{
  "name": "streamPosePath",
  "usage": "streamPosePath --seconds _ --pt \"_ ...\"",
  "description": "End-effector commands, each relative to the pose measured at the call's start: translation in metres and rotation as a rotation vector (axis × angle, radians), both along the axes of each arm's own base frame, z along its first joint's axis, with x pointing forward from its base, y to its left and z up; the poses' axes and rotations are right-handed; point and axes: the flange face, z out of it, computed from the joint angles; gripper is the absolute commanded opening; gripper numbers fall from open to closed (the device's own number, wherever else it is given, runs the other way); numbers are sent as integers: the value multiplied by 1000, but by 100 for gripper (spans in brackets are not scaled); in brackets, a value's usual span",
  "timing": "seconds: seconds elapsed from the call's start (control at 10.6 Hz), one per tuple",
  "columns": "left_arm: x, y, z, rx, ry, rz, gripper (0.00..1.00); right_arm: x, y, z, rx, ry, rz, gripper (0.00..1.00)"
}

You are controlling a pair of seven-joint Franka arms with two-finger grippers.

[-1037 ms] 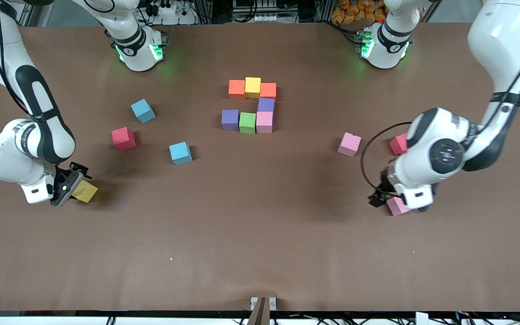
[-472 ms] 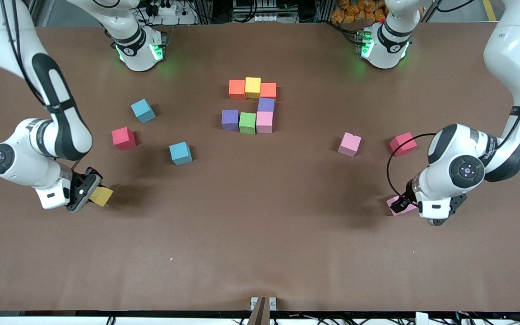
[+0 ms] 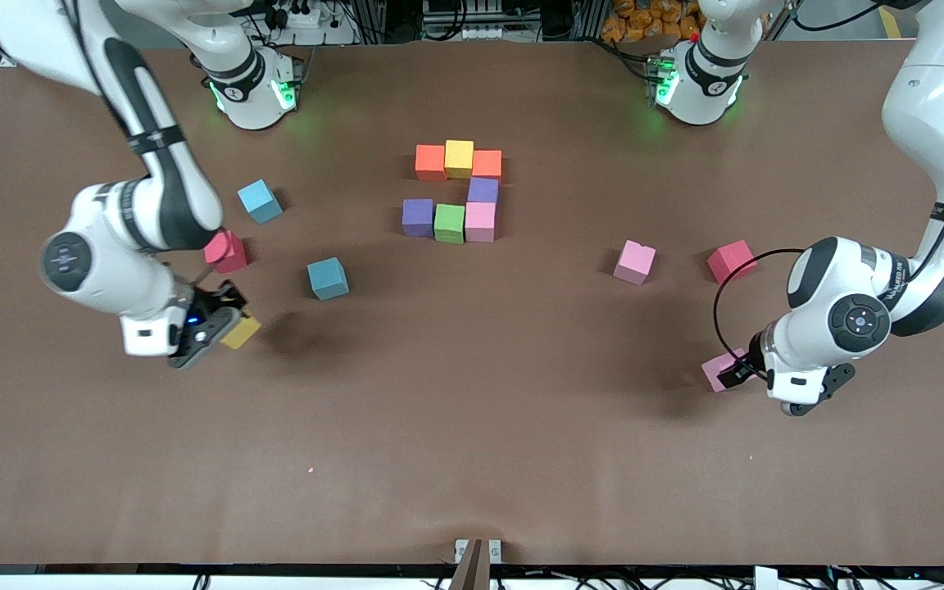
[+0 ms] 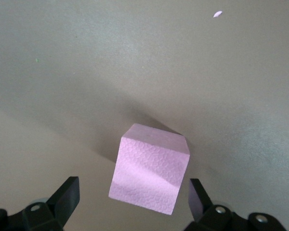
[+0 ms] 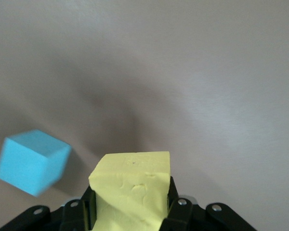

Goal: Form number 2 with 11 blocks
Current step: 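Lift yellow with the right gripper while the left gripper grasps pink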

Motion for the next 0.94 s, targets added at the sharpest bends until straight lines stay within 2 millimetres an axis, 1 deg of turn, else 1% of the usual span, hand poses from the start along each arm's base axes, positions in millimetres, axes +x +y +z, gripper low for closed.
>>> streamPosePath --seconds 0.0,0.19,0.38,0.47,0.57,0.66,0.85 --pt "7 8 -15 8 3 -25 100 -41 67 10 -11 -4 -241 26" --pt "7 10 -19 2 9 -22 100 -74 129 1 -11 -13 -409 26" --pt "10 9 -19 -13 -15 -18 100 -96 179 -1 -2 -14 -574 26" --pt "11 9 -20 -15 -19 -14 100 -104 196 -2 12 -19 -654 26" --pt "11 11 -21 -12 -18 -13 100 -112 211 -8 10 -12 -687 26" --pt "11 11 -21 -12 -18 -13 100 -122 226 -12 7 -4 -738 23" --pt "11 12 -20 -10 -19 -12 100 -136 249 -29 9 2 -806 21"
